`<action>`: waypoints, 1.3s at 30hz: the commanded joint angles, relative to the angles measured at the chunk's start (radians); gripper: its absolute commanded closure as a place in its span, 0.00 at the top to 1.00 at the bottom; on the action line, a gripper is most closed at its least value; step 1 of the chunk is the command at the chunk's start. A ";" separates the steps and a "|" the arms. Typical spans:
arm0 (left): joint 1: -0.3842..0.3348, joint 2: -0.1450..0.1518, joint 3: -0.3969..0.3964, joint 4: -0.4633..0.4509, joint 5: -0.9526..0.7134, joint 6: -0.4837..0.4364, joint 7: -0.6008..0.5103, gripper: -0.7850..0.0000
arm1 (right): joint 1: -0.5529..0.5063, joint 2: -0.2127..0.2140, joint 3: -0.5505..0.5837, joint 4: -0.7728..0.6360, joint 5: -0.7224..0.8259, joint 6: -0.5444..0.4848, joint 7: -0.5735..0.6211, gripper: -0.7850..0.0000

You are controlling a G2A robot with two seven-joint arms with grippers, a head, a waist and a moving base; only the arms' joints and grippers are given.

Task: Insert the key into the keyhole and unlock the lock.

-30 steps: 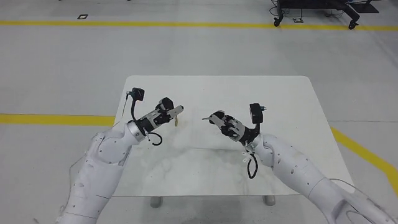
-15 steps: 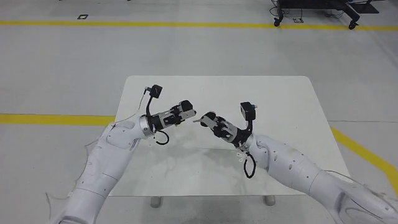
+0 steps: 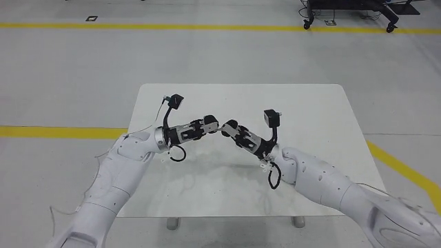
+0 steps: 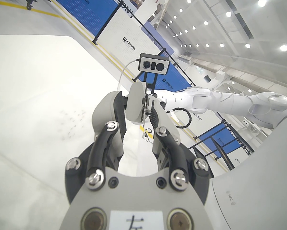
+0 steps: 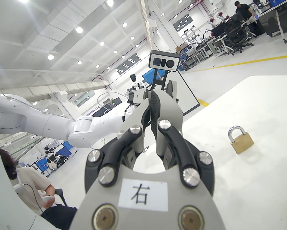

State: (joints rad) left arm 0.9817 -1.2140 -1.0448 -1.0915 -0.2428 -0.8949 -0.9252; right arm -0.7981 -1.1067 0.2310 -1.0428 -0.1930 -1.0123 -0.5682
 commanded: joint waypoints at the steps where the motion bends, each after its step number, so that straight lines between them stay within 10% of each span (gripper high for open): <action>1: -0.001 0.002 0.006 -0.002 0.000 -0.001 0.001 0.25 | 0.001 -0.004 0.002 0.005 0.014 0.000 0.008 0.00; 24: -0.023 0.024 0.051 0.013 0.004 -0.015 0.020 0.00 | -0.023 -0.031 0.078 0.036 0.082 0.000 0.140 0.00; 25: -0.024 0.025 0.052 0.015 0.001 -0.014 0.019 0.00 | -0.025 -0.031 0.082 0.032 0.083 0.000 0.146 0.26; 26: -0.025 0.025 0.053 0.017 -0.003 -0.014 0.018 0.00 | -0.029 -0.030 0.087 0.029 0.088 0.000 0.153 1.00; 39: -0.044 0.039 0.045 0.041 0.006 -0.041 0.041 0.00 | -0.029 -0.030 0.087 0.029 0.088 0.000 0.153 1.00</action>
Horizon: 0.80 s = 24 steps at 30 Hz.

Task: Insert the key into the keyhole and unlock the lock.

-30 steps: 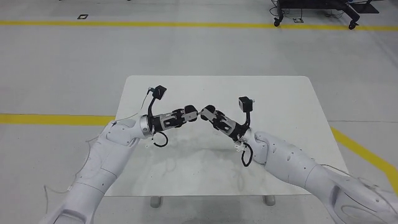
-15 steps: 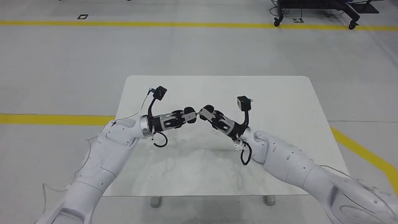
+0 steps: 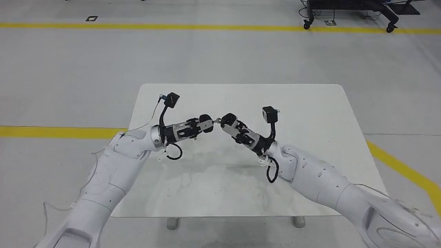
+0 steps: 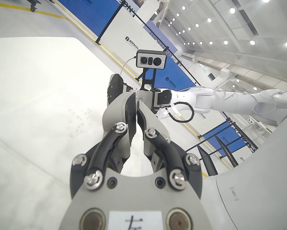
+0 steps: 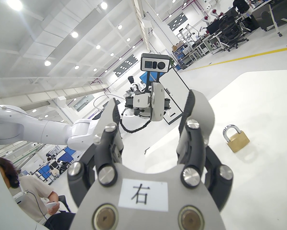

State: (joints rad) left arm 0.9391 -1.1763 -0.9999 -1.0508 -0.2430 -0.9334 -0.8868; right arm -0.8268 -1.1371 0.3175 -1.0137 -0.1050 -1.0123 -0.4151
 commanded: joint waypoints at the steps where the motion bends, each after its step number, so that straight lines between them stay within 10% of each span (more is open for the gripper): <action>1: -0.001 0.003 0.000 0.001 0.011 -0.005 0.005 0.00 | 0.000 0.000 0.000 0.000 0.000 0.000 0.000 1.00; 13: -0.031 0.035 0.102 -0.054 0.109 0.007 -0.007 0.00 | -0.044 0.120 0.140 -0.070 -0.148 0.056 0.339 1.00; 18: -0.058 0.051 0.165 -0.056 0.148 0.000 0.000 0.00 | -0.108 0.178 0.222 -0.184 -0.134 0.050 0.431 0.48; 24: -0.084 0.064 0.222 -0.045 0.136 -0.020 0.020 0.00 | -0.159 0.211 0.284 -0.271 -0.085 0.109 0.525 0.42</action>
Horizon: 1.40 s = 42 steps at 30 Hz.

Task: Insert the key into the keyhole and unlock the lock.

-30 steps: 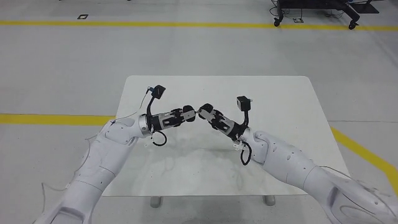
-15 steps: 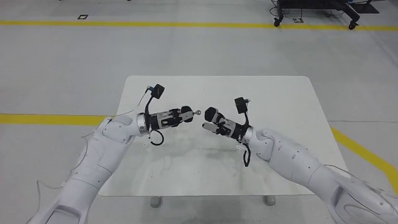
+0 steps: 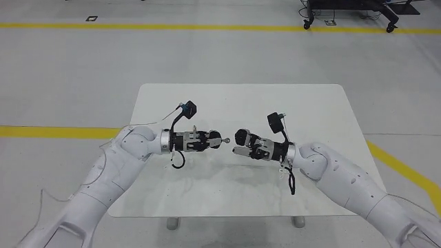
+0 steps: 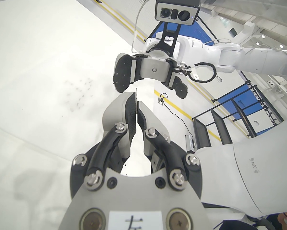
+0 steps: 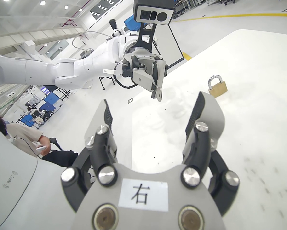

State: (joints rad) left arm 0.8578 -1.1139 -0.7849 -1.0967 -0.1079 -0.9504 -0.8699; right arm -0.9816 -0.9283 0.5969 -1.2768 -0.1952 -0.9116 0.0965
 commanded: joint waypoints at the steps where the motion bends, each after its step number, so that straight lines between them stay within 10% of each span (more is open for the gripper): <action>1: -0.007 0.004 0.015 0.004 -0.002 -0.006 0.006 0.00 | -0.009 0.004 0.010 -0.015 0.014 0.021 0.027 0.41; 15: -0.061 0.018 0.121 0.028 -0.036 -0.033 0.033 0.00 | -0.022 -0.013 0.039 -0.040 0.083 0.069 0.158 0.36; 22: -0.071 0.017 0.148 0.039 -0.030 -0.051 0.052 0.00 | -0.024 -0.031 0.047 -0.026 0.086 0.072 0.167 0.00; 30: -0.082 0.015 0.160 0.051 -0.025 -0.054 0.054 0.00 | -0.035 -0.045 0.062 -0.006 0.094 0.061 0.179 0.00; 31: -0.082 0.014 0.161 0.053 -0.026 -0.054 0.054 0.78 | -0.037 -0.045 0.066 -0.006 0.094 0.060 0.180 0.00; 32: -0.083 0.014 0.160 0.054 -0.028 -0.054 0.055 1.00 | -0.039 -0.046 0.072 -0.006 0.093 0.058 0.179 0.00; 37: -0.087 0.020 0.121 0.070 -0.064 -0.062 0.090 1.00 | -0.065 -0.041 0.116 -0.018 0.048 0.054 0.139 0.00; 42: -0.089 0.046 0.007 0.088 0.259 0.015 0.300 1.00 | -0.140 -0.020 0.206 -0.034 -0.018 0.037 0.033 0.00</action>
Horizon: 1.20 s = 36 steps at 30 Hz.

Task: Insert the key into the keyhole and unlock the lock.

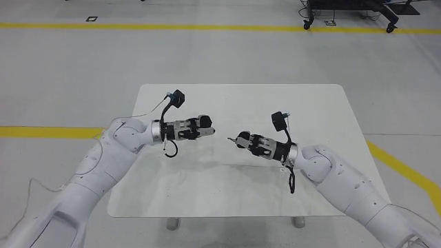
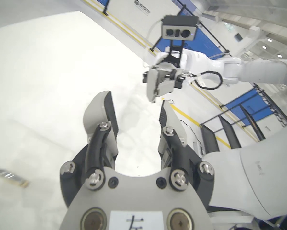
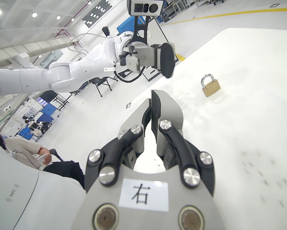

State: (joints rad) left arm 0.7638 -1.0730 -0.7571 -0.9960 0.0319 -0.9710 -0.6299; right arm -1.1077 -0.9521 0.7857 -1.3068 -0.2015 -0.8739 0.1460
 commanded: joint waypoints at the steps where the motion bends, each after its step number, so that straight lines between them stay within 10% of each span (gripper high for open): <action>1: 0.016 0.012 -0.041 -0.045 0.255 0.099 0.123 1.00 | -0.033 0.009 0.039 -0.009 -0.026 -0.001 -0.040 0.00; 5: 0.142 0.042 -0.091 -0.240 0.679 0.368 0.327 1.00 | -0.109 0.028 0.117 -0.044 -0.081 0.007 -0.112 0.00; 9: 0.243 0.069 -0.107 -0.385 0.972 0.586 0.271 1.00 | -0.143 0.035 0.152 -0.066 -0.097 0.016 -0.134 0.00; 17: 0.283 0.054 -0.087 -0.418 1.044 0.749 0.202 1.00 | -0.143 0.035 0.152 -0.066 -0.097 0.016 -0.134 0.00; 22: 0.263 0.033 -0.062 -0.394 1.031 0.768 0.196 0.50 | -0.143 0.035 0.152 -0.066 -0.097 0.016 -0.134 0.00; 36: 0.215 -0.030 0.011 -0.307 1.052 0.873 0.181 0.15 | -0.143 0.035 0.152 -0.066 -0.097 0.016 -0.134 0.00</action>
State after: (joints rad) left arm 0.9795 -1.1014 -0.7477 -1.3066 1.0790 -0.1009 -0.4499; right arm -1.2508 -0.9169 0.9375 -1.3726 -0.2985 -0.8577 0.0118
